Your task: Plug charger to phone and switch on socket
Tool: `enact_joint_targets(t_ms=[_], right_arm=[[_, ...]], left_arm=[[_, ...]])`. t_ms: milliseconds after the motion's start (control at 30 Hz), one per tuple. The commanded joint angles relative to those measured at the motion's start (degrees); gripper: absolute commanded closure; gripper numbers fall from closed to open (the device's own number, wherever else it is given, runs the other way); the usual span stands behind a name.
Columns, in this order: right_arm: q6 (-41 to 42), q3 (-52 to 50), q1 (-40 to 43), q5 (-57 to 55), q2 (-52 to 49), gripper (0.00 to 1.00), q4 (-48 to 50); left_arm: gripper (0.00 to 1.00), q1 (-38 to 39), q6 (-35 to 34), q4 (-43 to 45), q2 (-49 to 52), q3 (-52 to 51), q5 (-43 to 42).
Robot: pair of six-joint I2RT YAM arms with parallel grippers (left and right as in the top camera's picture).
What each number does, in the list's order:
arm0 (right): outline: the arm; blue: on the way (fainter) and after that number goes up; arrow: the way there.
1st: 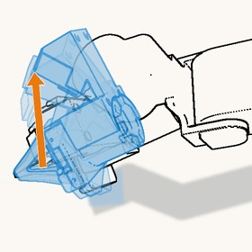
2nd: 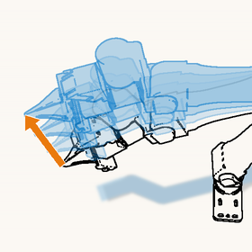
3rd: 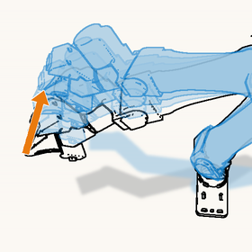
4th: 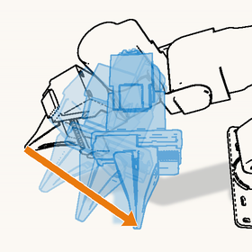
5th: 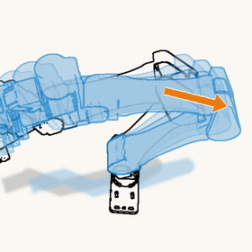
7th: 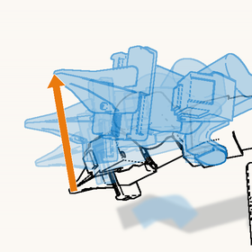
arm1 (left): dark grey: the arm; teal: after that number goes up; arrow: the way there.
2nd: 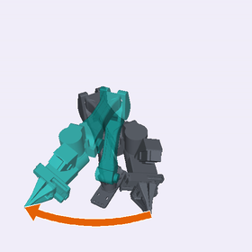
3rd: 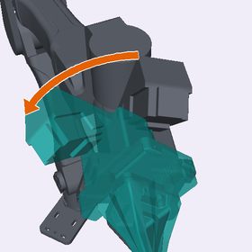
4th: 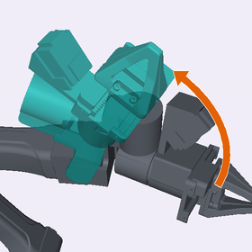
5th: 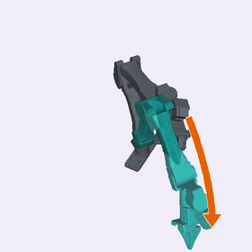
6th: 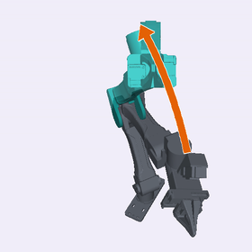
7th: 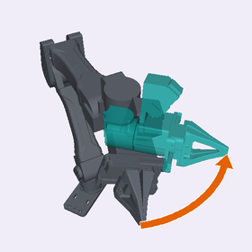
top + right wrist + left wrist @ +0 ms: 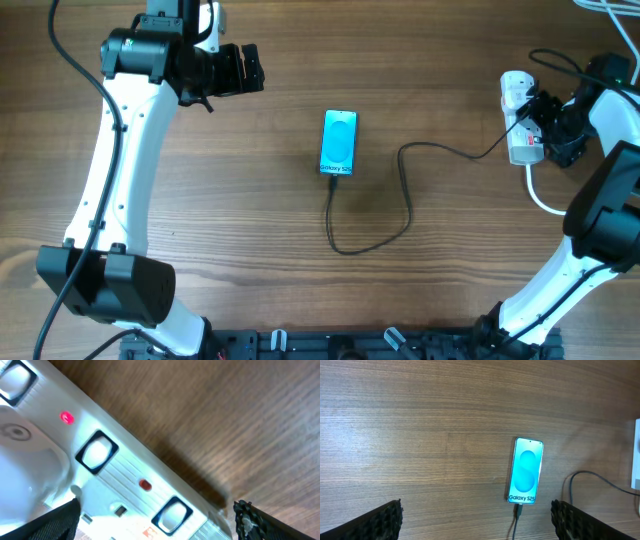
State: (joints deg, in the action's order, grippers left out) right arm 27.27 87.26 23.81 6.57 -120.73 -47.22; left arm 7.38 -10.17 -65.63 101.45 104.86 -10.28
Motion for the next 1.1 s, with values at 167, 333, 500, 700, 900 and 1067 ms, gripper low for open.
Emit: enact_joint_targets(t_ms=[167, 333, 500, 700, 900, 1067], right_arm=[[4.2, -0.7, 2.0, -8.5, 14.5, 0.01, -7.8], [4.3, -0.7, 1.6, -2.2, 22.2, 0.0, -15.8], [1.9, -0.7, -4.1, -2.3, 30.3, 0.0, -21.1], [0.8, -0.8, -11.1, -2.7, 43.0, 0.0, -24.9], [-0.9, -0.8, -11.2, -2.7, 60.8, 0.0, -28.7], [-1.0, -0.8, -11.2, -2.7, 71.0, 0.0, -33.9]], left_arm=[[0.0, -0.1, 0.3, 0.0, 0.1, 0.5, 0.8], [0.0, -0.1, 0.3, 0.0, 0.1, 0.5, 0.8], [0.0, -0.1, 0.3, 0.0, 0.1, 0.5, 0.8], [0.0, -0.1, 0.3, 0.0, 0.1, 0.5, 0.8], [0.0, -0.1, 0.3, 0.0, 0.1, 0.5, 0.8], [0.0, -0.1, 0.3, 0.0, 0.1, 0.5, 0.8]])
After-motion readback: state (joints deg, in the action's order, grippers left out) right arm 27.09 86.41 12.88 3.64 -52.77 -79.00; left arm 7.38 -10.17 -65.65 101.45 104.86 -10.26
